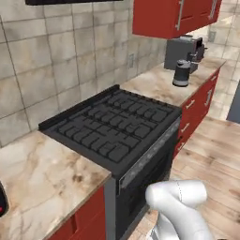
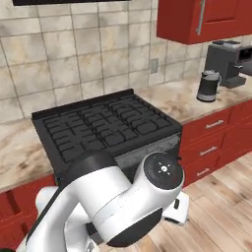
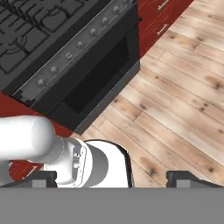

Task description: Navigate to the sink.

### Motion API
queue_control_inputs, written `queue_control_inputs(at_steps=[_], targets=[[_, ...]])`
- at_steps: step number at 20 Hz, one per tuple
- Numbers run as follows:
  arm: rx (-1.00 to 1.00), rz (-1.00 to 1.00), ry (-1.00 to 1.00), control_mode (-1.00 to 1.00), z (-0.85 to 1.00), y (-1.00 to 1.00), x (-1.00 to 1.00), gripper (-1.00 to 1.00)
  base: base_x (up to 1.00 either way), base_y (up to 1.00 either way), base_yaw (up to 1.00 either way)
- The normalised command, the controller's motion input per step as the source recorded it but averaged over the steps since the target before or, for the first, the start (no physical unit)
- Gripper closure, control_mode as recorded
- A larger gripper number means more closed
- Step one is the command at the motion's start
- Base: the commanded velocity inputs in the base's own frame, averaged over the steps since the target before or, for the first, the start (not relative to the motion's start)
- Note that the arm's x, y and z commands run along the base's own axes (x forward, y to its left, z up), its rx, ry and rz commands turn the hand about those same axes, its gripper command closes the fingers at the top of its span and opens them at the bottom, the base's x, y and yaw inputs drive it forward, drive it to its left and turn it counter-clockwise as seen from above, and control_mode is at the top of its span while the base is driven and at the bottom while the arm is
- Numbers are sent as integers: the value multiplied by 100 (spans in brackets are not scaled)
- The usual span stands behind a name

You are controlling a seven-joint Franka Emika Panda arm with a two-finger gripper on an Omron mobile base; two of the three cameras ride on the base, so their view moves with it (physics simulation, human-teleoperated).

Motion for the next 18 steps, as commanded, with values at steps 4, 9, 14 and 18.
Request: queue_control_inputs(at_steps=[4,9,14,18], targets=[[0,0,0,100,0,0,0,-100,0,-13,-97],[0,0,0,100,0,0,0,-100,0,-45,-89],[0,0,0,100,0,0,0,-100,0,-55,-85],[0,0,0,100,0,0,0,-100,16,-58,-76]])
